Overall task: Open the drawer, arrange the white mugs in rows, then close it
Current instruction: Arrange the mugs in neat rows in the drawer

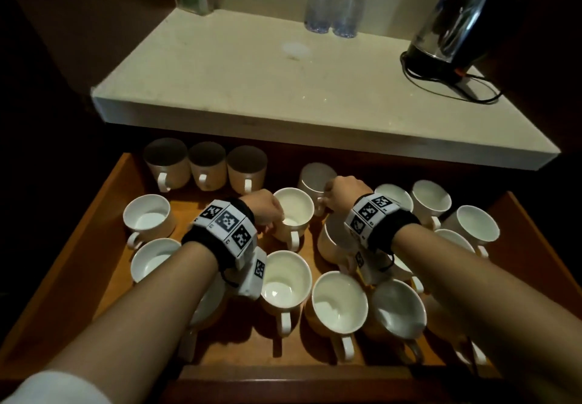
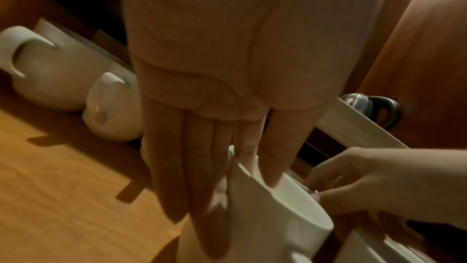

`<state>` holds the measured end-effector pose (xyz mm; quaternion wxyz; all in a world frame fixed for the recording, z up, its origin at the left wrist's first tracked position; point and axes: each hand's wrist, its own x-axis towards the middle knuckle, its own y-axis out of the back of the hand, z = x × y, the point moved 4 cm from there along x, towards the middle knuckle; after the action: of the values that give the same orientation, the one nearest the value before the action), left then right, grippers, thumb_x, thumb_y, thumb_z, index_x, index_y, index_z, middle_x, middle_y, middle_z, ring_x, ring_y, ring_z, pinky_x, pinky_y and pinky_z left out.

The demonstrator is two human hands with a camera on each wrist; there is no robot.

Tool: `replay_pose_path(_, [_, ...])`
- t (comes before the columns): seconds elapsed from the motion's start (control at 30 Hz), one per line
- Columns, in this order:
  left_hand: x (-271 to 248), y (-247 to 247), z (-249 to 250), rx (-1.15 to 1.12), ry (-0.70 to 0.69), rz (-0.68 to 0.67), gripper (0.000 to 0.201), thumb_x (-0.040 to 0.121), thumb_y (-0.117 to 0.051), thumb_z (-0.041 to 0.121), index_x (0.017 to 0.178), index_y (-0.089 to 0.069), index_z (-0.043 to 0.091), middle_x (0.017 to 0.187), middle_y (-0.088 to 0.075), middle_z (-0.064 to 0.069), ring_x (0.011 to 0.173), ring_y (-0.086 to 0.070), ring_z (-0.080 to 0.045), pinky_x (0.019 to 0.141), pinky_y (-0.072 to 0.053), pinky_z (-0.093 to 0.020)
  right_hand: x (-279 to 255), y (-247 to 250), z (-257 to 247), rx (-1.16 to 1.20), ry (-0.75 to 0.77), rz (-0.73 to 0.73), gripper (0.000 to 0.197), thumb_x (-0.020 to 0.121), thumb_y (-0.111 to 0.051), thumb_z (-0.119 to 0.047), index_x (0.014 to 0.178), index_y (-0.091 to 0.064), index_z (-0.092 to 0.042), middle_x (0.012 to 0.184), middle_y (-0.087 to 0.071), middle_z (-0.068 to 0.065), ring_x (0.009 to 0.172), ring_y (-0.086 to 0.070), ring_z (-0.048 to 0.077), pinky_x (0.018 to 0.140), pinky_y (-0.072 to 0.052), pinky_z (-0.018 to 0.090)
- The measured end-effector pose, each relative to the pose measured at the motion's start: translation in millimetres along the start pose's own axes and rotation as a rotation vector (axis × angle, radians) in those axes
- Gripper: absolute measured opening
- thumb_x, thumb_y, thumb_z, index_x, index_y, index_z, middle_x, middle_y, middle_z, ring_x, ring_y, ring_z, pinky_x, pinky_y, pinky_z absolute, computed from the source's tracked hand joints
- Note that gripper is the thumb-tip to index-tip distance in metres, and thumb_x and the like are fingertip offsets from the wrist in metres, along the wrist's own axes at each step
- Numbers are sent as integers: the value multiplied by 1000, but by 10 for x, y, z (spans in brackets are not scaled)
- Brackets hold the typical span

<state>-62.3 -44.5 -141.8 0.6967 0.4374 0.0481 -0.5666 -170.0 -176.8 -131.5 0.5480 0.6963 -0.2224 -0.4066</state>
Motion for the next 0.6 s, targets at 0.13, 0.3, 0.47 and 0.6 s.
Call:
replay_pose_path(0.13, [124, 6, -26, -60, 34, 74, 28, 93, -52, 10, 115, -61, -4, 104, -70, -22, 95, -69, -32, 87, -56, -41, 29, 15, 44, -33, -12, 16, 30, 86, -64, -34, 109, -68, -15, 110, -66, 9, 101, -63, 29, 77, -49, 33])
replay_pose_path(0.3, [218, 13, 15, -1, 19, 156, 31, 87, -59, 9, 115, -62, -4, 110, -67, -21, 104, -65, -33, 92, -53, -43, -3, 29, 121, -31, -17, 39, 32, 87, -61, -32, 113, -66, -14, 115, -65, 11, 107, -61, 31, 84, -49, 35])
replay_pose_path(0.47, [258, 71, 55, -12, 29, 210, 31, 88, -57, 12, 115, -59, -2, 111, -65, -21, 106, -63, -33, 94, -52, -42, -14, -8, 159, -19, 1, 27, 34, 88, -62, -34, 112, -66, -11, 114, -66, 12, 106, -62, 31, 84, -49, 35])
replay_pose_path(0.6, [294, 91, 59, -130, 41, 174, 41, 90, -53, 7, 128, -48, -6, 95, -59, -17, 94, -60, -29, 80, -48, -35, -50, 0, 144, -24, 15, 11, 34, 89, -60, -35, 112, -66, -10, 113, -65, 13, 105, -62, 31, 84, -50, 36])
